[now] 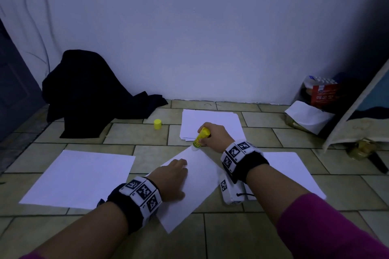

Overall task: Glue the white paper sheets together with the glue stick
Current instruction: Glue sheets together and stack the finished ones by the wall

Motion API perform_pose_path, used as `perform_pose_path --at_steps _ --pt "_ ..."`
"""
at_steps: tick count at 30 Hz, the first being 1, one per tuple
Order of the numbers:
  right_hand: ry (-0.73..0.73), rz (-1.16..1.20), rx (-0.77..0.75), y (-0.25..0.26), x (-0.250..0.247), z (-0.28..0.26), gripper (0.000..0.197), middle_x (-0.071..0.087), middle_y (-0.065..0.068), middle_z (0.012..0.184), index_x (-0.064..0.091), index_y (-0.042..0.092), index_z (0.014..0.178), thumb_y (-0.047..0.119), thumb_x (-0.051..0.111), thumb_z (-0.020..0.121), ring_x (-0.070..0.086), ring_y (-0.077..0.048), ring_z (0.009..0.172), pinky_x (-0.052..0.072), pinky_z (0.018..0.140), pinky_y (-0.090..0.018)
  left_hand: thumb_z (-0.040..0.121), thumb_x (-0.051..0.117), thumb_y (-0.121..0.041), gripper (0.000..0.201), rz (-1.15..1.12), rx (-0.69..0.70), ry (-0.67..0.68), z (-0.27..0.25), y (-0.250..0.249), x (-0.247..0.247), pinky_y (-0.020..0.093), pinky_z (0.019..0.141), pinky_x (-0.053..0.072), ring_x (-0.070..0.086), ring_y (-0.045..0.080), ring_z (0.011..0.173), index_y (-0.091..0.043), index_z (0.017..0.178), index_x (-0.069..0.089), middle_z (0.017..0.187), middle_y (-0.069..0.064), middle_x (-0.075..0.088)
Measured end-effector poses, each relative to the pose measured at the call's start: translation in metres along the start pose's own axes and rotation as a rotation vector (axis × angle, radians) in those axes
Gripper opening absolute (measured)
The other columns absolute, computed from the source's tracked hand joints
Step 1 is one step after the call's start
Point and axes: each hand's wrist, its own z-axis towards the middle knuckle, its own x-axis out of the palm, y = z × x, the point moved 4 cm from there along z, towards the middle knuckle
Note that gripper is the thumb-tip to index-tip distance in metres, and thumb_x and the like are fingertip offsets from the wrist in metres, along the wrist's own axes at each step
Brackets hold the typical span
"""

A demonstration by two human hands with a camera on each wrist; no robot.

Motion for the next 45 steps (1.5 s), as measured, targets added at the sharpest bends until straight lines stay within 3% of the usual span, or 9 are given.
perform_pose_path --at_steps 9,12,19,22,26,31,36,38,45 --pt "0.207 -0.307 -0.099 0.008 -0.005 -0.013 0.034 0.058 -0.012 0.123 0.056 0.011 0.123 0.013 0.061 0.089 0.053 -0.026 0.114 0.038 0.082 -0.025 0.093 0.055 -0.036 0.066 -0.002 -0.002 0.048 0.003 0.003 0.001 0.040 0.109 0.035 0.030 0.024 0.137 -0.007 0.146 0.029 0.154 0.006 0.021" --pt "0.260 -0.382 -0.111 0.001 -0.014 -0.026 0.034 0.059 -0.011 0.121 0.057 0.012 0.122 0.012 0.063 0.088 0.052 -0.024 0.113 0.039 0.083 -0.025 0.095 0.050 -0.023 0.053 0.004 0.000 0.034 0.005 0.006 0.000 0.039 0.105 0.039 0.036 0.024 0.131 -0.007 0.143 0.033 0.151 0.007 0.026" --pt "0.383 -0.482 -0.104 -0.014 -0.028 -0.046 0.033 0.059 -0.009 0.119 0.056 0.012 0.121 0.012 0.064 0.088 0.048 -0.015 0.094 0.039 0.066 -0.021 0.093 0.051 -0.009 0.064 0.097 0.012 0.079 0.006 0.007 -0.003 0.040 0.105 0.040 0.023 0.028 0.143 -0.016 0.150 0.022 0.161 0.007 -0.010" --pt "0.410 -0.505 -0.101 -0.018 -0.031 -0.047 0.032 0.060 -0.008 0.117 0.058 0.013 0.119 0.013 0.065 0.088 0.048 -0.013 0.091 0.040 0.065 -0.020 0.094 0.051 -0.010 0.068 0.155 0.026 0.104 0.007 0.006 -0.004 0.041 0.104 0.041 0.024 0.027 0.141 -0.022 0.152 0.018 0.161 0.008 0.006" --pt "0.263 -0.347 -0.077 -0.022 -0.040 -0.043 0.028 0.062 -0.009 0.112 0.060 0.013 0.113 0.012 0.066 0.086 0.054 -0.016 0.089 0.047 0.069 -0.022 0.092 0.059 -0.024 0.065 0.180 0.008 0.079 0.010 0.010 -0.004 0.041 0.103 0.041 0.035 0.025 0.133 -0.021 0.149 0.028 0.148 0.008 0.034" --pt "0.086 -0.205 -0.076 -0.018 -0.040 -0.034 0.028 0.062 -0.007 0.109 0.062 0.011 0.112 0.016 0.067 0.085 0.052 -0.015 0.089 0.040 0.073 -0.024 0.083 0.065 -0.052 0.072 0.130 -0.044 -0.001 0.007 0.017 -0.006 0.036 0.100 0.040 0.040 0.024 0.125 -0.017 0.141 0.038 0.138 0.006 0.038" --pt "0.018 -0.094 -0.063 -0.012 -0.029 -0.023 0.026 0.063 -0.009 0.112 0.062 0.010 0.110 0.013 0.067 0.085 0.052 -0.014 0.090 0.039 0.073 -0.023 0.096 0.049 -0.018 0.042 0.045 -0.084 0.006 0.007 0.022 -0.002 0.038 0.100 0.042 0.041 0.025 0.127 -0.008 0.135 0.039 0.146 0.008 0.032" --pt "-0.001 -0.085 -0.065 -0.007 -0.025 -0.019 0.027 0.062 -0.008 0.113 0.062 0.009 0.111 0.013 0.067 0.085 0.051 -0.014 0.092 0.038 0.074 -0.022 0.094 0.047 -0.009 0.045 0.080 -0.093 0.005 0.007 0.025 -0.002 0.038 0.100 0.043 0.041 0.026 0.127 -0.011 0.139 0.038 0.146 0.008 0.033" --pt "0.030 -0.092 -0.088 0.018 -0.001 -0.008 0.029 0.061 -0.010 0.118 0.061 0.008 0.115 0.012 0.064 0.086 0.055 -0.024 0.111 0.041 0.081 -0.024 0.091 0.058 -0.037 0.055 0.062 -0.152 -0.022 0.003 0.033 -0.002 0.037 0.099 0.043 0.039 0.024 0.127 -0.019 0.140 0.039 0.141 0.007 0.035"
